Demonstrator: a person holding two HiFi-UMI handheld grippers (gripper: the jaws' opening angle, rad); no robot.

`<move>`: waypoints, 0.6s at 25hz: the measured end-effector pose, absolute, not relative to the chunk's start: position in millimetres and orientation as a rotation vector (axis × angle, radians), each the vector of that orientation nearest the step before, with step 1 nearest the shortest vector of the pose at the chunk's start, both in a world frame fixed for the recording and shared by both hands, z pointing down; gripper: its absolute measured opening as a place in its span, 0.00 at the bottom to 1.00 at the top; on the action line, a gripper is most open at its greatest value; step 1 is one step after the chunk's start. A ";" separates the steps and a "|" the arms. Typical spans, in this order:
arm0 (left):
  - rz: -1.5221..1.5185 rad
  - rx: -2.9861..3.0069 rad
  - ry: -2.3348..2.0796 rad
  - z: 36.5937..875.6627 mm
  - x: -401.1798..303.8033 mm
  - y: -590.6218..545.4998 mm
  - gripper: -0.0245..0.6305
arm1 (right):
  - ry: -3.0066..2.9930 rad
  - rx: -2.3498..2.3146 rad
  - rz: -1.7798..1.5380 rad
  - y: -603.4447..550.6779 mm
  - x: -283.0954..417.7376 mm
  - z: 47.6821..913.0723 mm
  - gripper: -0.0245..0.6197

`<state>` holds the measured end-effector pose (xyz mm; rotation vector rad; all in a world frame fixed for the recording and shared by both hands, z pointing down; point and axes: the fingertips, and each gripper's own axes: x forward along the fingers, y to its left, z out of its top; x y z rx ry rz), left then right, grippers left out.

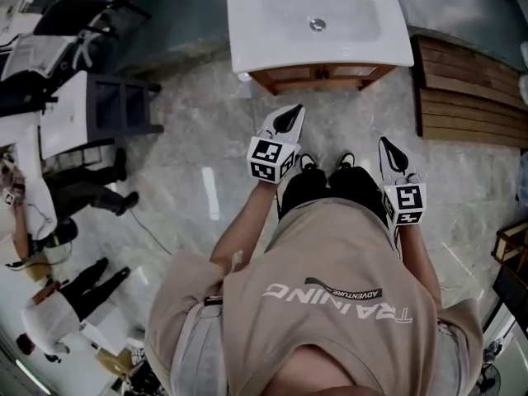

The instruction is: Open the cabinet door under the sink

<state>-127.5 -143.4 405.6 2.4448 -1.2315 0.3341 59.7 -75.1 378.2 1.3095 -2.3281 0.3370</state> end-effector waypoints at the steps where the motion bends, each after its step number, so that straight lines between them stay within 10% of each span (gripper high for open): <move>1: 0.353 2.443 -1.224 409.4 -125.4 -145.4 0.06 | -2.336 1.309 0.344 -78.9 59.2 378.6 0.04; 15: 0.496 2.280 -1.209 476.7 -76.1 -172.0 0.06 | -2.321 1.196 0.386 -128.4 113.7 455.7 0.04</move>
